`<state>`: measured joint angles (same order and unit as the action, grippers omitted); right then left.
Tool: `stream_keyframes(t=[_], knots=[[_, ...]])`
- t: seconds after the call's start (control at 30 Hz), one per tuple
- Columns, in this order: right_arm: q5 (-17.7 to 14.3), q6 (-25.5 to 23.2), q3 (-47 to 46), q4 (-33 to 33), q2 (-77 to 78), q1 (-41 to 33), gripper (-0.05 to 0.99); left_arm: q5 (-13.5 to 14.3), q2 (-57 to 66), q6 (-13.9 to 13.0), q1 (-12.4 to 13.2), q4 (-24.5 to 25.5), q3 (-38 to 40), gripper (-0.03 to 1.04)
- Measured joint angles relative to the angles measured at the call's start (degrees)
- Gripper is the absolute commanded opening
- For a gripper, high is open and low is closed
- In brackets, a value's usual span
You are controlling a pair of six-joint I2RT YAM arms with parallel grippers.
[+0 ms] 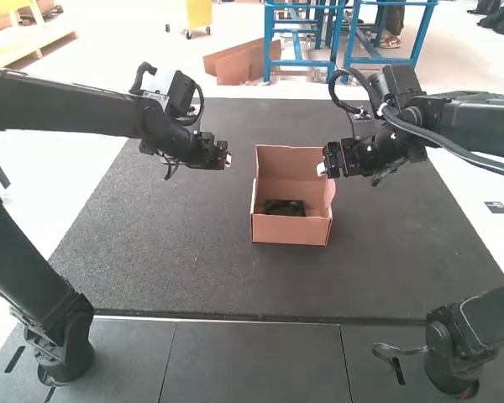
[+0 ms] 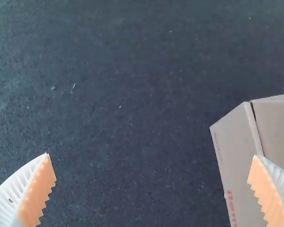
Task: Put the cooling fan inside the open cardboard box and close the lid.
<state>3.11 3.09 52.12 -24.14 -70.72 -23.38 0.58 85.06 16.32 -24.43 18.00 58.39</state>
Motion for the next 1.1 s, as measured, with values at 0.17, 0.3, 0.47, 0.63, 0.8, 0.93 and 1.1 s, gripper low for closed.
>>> stream_keyframes(t=[0.17, 0.3, 0.47, 0.63, 0.8, 0.93, 1.1], knots=[[-0.81, 1.25, -2.67, 2.40, 3.43, 0.00, 0.91, 0.57, 0.33, 0.00, 0.00, -1.55, 4.63, 0.96], [-1.05, 1.66, -3.52, 3.06, 5.92, 0.00, 0.91, 0.76, 2.86, 0.00, -0.02, -2.03, 9.46, 0.96], [-1.07, 1.68, -4.42, 3.08, 8.17, 0.33, 0.91, 0.98, 7.45, 0.00, -0.76, -2.10, 13.33, 0.96], [-1.11, 1.68, -4.63, 2.95, 9.70, 1.18, 0.91, 0.98, 11.47, 0.00, -3.04, -1.60, 17.59, 0.96], [-1.09, 1.66, -5.05, 2.97, 10.05, 1.84, 0.91, 0.94, 12.66, 0.00, -5.84, -0.46, 20.50, 0.96], [-1.09, 1.66, -5.44, 2.93, 10.05, 2.40, 0.91, 0.70, 12.66, -0.07, -7.67, 0.87, 21.05, 0.96], [-1.03, 1.66, -5.42, 2.89, 10.03, 3.02, 0.90, 0.00, 12.68, -0.31, -8.96, 2.21, 21.05, 0.96]])
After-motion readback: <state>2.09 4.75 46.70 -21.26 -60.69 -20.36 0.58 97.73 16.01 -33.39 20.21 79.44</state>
